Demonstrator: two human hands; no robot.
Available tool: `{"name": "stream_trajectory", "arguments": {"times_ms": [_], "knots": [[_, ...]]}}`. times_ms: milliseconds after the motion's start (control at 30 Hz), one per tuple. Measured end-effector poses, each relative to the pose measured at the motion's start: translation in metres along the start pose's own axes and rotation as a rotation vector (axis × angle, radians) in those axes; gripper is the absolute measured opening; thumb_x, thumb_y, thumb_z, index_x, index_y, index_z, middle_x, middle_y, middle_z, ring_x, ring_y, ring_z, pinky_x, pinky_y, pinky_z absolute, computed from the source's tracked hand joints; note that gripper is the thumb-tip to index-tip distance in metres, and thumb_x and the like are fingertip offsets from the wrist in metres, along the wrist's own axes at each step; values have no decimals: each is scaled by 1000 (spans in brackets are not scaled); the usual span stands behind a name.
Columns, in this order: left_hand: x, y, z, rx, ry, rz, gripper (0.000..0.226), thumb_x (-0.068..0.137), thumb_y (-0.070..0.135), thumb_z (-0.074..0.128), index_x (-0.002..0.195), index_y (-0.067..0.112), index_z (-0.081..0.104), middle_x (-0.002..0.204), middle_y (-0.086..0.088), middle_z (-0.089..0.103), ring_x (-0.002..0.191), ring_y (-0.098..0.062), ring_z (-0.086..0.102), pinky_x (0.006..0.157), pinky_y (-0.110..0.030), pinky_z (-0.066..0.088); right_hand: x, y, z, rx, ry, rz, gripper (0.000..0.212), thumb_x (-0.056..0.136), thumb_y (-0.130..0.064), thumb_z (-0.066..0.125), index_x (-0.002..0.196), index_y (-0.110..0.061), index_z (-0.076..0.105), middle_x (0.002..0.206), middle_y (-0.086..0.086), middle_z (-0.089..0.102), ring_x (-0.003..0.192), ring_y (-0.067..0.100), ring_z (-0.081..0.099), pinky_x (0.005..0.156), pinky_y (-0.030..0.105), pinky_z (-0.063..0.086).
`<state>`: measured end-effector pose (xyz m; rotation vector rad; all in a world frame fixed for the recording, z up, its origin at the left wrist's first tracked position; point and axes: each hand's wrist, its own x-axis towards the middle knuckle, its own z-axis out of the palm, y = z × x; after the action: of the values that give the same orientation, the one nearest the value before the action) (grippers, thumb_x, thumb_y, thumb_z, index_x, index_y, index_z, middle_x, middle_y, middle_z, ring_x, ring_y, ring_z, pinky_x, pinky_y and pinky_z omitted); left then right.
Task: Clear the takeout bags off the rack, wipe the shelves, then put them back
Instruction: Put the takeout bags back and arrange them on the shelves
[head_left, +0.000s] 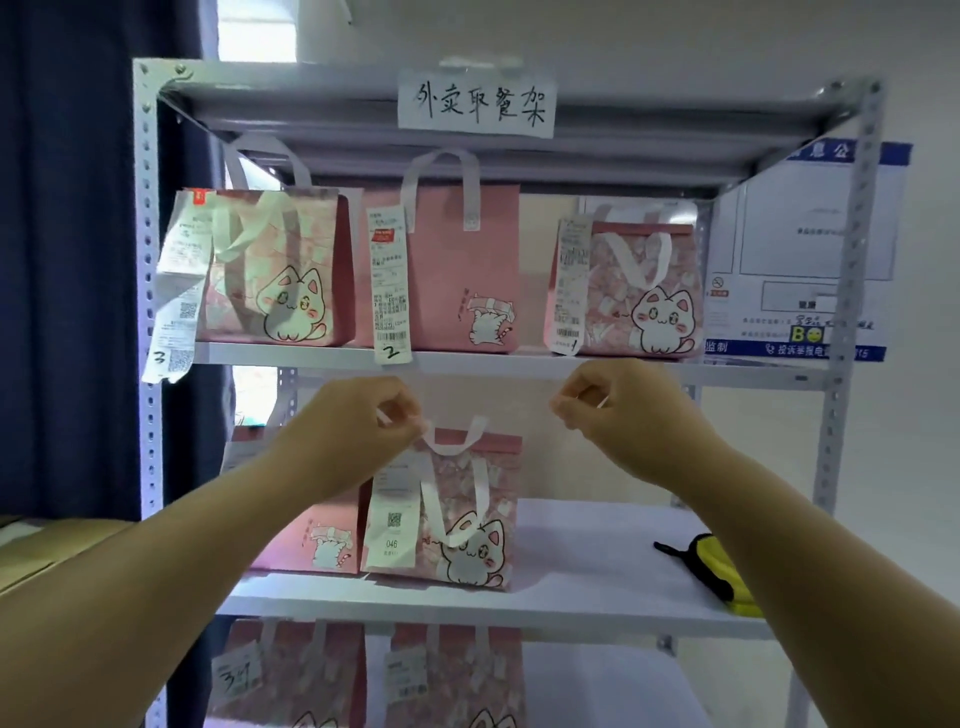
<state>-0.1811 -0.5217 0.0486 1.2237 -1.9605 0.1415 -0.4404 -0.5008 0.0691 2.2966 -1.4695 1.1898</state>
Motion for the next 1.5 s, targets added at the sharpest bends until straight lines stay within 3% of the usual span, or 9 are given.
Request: {"name": "stream_trajectory", "arguments": {"times_ms": [233, 400, 567, 833, 1033, 1200, 1300, 1400, 1500], "knots": [[29, 17, 16, -60, 18, 61, 11, 84, 39, 62, 83, 28, 63, 79, 16, 63, 71, 1, 61, 60, -17, 45, 12, 24, -16, -75, 39, 23, 12, 87, -37, 59, 81, -28, 64, 76, -14, 65, 70, -2, 58, 59, 14, 40], [69, 41, 48, -61, 27, 115, 15, 84, 42, 60, 88, 28, 64, 82, 18, 62, 74, 2, 59, 70, -25, 51, 29, 67, -29, -147, 63, 66, 13, 86, -41, 58, 81, -30, 63, 78, -13, 66, 72, 3, 61, 69, 27, 53], [119, 65, 89, -59, 61, 115, 19, 83, 44, 59, 94, 28, 61, 90, 14, 61, 81, -3, 58, 71, -24, 48, 51, 130, -44, -206, 113, 96, 16, 86, -41, 59, 83, -26, 64, 77, -13, 65, 72, 7, 61, 73, 32, 55], [217, 91, 157, 4, 90, -34, 67, 80, 44, 64, 136, 22, 35, 133, -5, 44, 113, -24, 49, 86, -35, 42, 109, 237, -55, -201, 181, 191, 48, 83, -38, 65, 124, -20, 49, 110, 0, 61, 91, 17, 57, 78, 31, 45], [275, 86, 189, -122, 81, -176, 70, 75, 31, 71, 132, 23, 30, 131, -7, 43, 110, -29, 52, 90, -41, 50, 167, 290, -40, -222, 155, 288, 75, 79, -40, 69, 139, -17, 29, 134, 14, 42, 118, 34, 47, 98, 47, 41], [304, 78, 207, -168, 19, -251, 64, 85, 12, 55, 138, 20, 20, 131, -10, 49, 106, -29, 55, 82, -39, 52, 199, 316, -31, -57, 112, 369, 72, 77, -29, 71, 133, -14, 28, 125, 16, 46, 109, 34, 51, 90, 45, 45], [311, 73, 211, -246, 46, -260, 47, 88, 6, 50, 129, 14, 30, 125, -10, 56, 103, -28, 57, 86, -42, 51, 208, 323, -26, 15, 90, 375, 59, 78, -24, 69, 124, -12, 35, 105, 8, 58, 91, 25, 56, 72, 35, 49], [312, 69, 211, -242, 108, -246, 30, 87, 3, 49, 115, 11, 42, 116, -8, 60, 94, -25, 60, 80, -39, 53, 209, 327, -24, -4, 134, 330, 45, 80, -22, 66, 117, -11, 43, 88, 0, 58, 76, 17, 56, 55, 27, 43], [306, 69, 207, -280, 161, -217, 32, 85, -1, 52, 114, 11, 49, 115, -5, 62, 92, -21, 62, 73, -33, 55, 200, 323, -29, 37, 206, 289, 48, 79, -21, 70, 117, -13, 43, 89, -4, 57, 79, 18, 57, 65, 30, 48]]}}
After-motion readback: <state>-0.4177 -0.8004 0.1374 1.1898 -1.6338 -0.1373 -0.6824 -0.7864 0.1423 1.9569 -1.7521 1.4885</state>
